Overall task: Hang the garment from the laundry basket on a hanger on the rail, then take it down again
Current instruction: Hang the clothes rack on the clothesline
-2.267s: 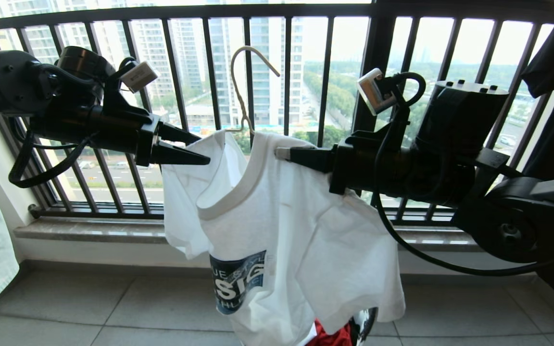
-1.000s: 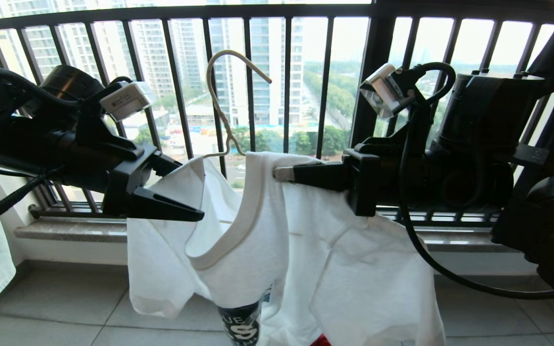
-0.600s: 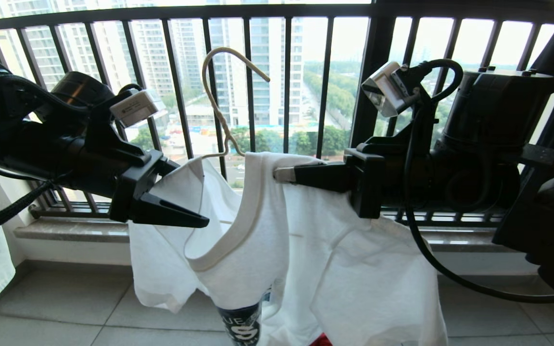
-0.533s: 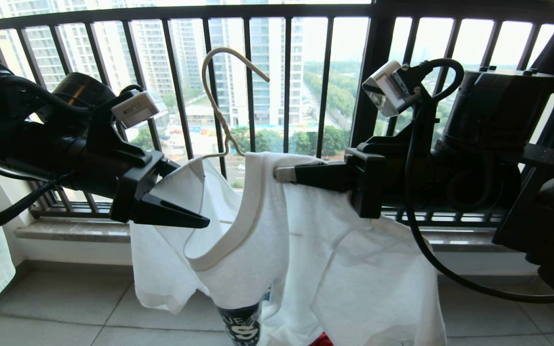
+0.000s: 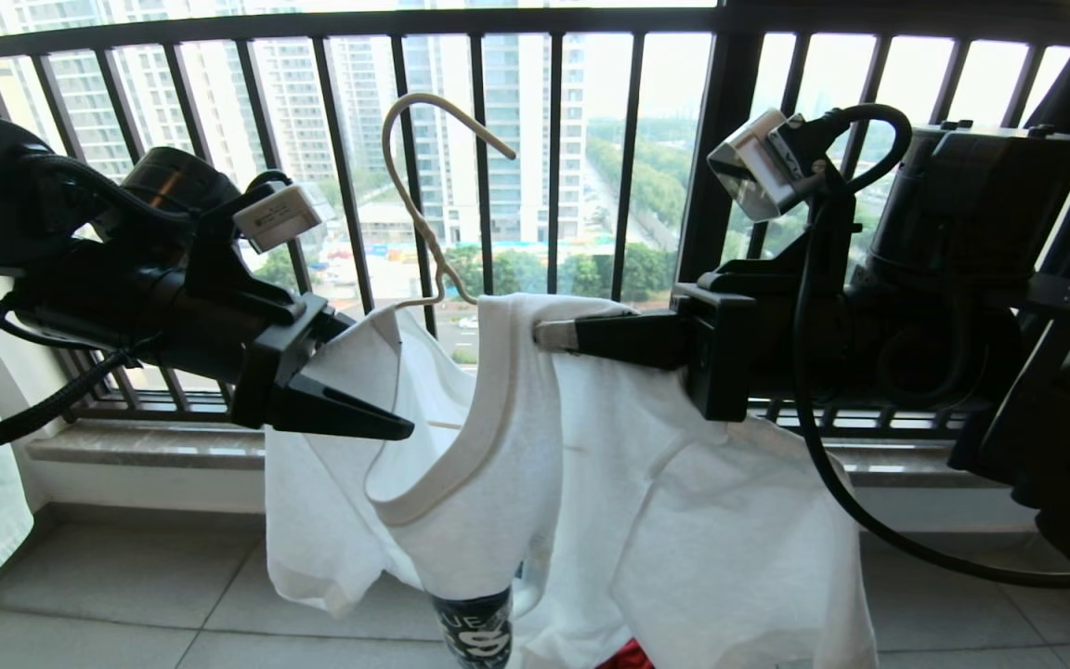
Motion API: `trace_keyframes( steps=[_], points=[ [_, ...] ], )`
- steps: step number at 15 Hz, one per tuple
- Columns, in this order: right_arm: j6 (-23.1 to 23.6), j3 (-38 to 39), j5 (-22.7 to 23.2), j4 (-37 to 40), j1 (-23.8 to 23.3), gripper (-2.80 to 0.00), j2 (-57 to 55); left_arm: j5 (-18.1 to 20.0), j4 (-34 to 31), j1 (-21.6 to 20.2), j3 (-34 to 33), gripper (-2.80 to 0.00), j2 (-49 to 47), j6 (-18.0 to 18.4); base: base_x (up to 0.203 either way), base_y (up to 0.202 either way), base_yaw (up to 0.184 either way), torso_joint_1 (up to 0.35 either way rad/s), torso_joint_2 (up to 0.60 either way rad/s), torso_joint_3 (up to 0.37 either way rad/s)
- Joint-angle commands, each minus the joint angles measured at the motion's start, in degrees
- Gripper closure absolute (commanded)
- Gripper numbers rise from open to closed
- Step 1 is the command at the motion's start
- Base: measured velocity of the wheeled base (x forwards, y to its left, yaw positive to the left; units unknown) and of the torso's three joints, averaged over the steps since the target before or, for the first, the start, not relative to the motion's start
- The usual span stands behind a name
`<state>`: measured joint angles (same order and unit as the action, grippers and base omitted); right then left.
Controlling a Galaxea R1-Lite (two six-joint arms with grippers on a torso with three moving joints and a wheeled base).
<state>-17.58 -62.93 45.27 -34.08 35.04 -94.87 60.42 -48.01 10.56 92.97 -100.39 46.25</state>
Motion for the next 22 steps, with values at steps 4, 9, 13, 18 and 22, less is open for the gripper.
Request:
trace_keyframes(
  steps=[4, 9, 13, 18, 22],
  points=[
    [-0.09, 0.0, 0.26, -0.28, 0.03, 0.0, 0.12, 0.4, -0.25, 0.52, 0.11, 0.0, -0.25, 0.24, 0.0, 0.0, 0.0, 0.0, 0.0, 0.0],
    [-0.09, 0.0, 0.26, -0.28, 0.03, 0.0, 0.12, 0.4, -0.25, 0.52, 0.02, 0.0, 0.19, 0.28, 0.0, 0.0, 0.0, 0.0, 0.0, 0.0],
    [-0.07, 0.0, 0.26, -0.3, 0.03, 0.0, -0.04, 0.59, -0.23, 0.6, 0.37, 0.0, -0.08, 0.32, 0.0, 0.0, 0.0, 0.0, 0.0, 0.0],
    [0.09, 0.0, 0.26, -0.46, 0.03, 0.0, -0.23, 0.76, -0.25, 0.61, 0.46, 0.0, 0.34, 0.33, 0.0, 0.0, 0.0, 0.0, 0.0, 0.0],
    [0.18, -0.09, 0.26, -0.46, 0.03, -2.8, -0.41, 1.18, -0.22, 0.52, 0.26, 0.0, 0.71, 0.16, 0.0, 0.0, 0.0, 0.0, 0.0, 0.0]
  ],
)
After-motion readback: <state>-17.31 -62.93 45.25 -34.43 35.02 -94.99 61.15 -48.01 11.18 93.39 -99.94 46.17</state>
